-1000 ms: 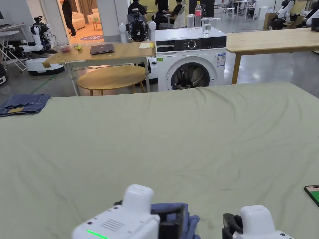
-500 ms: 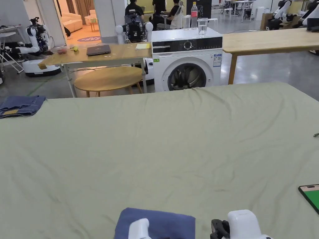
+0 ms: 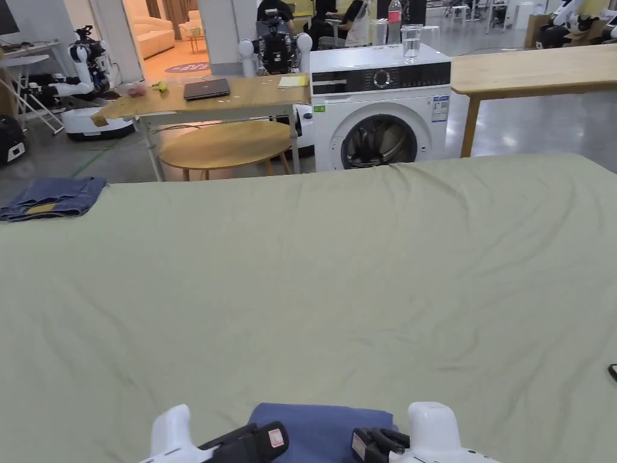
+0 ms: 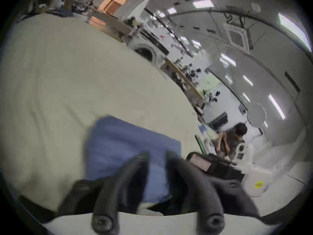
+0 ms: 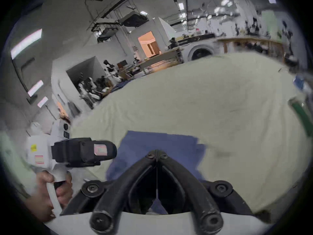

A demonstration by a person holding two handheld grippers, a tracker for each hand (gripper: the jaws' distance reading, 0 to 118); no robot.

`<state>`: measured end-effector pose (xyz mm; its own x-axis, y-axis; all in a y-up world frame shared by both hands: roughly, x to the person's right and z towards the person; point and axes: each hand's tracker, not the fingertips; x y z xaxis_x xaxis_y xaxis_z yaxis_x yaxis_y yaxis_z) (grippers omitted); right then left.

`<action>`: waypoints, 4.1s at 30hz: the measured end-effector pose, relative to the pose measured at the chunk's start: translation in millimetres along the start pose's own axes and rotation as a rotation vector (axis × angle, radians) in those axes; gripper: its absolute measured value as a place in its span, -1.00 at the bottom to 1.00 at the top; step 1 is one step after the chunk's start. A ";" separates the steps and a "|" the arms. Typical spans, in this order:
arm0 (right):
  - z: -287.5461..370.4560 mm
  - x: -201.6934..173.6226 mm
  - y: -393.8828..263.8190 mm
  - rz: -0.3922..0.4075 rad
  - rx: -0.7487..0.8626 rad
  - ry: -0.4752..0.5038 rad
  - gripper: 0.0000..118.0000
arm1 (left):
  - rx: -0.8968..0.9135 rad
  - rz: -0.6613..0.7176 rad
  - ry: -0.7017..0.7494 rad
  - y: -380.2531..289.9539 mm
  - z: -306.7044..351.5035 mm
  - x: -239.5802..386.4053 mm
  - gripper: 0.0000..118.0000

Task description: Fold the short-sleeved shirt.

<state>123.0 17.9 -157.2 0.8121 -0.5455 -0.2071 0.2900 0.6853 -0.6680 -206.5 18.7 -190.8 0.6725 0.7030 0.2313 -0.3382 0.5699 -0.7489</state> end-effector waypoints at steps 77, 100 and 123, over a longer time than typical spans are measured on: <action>60.0 -80.1 204.8 0.408 0.499 -0.431 -1.00 | 0.505 -0.722 0.562 170.7 27.1 155.7 -0.89; 67.1 -94.8 221.6 0.431 0.572 -0.398 0.57 | 0.528 -0.682 0.541 186.0 21.2 180.4 0.75; 63.1 -116.2 218.9 0.389 0.515 -0.559 0.64 | 0.563 -0.665 0.503 179.2 20.6 179.0 0.92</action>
<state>124.1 261.7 -234.3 0.9928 0.0001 0.1194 0.0223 0.9823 -0.1858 -160.3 255.5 -270.8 0.9938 -0.0185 0.1094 0.0327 0.9910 -0.1301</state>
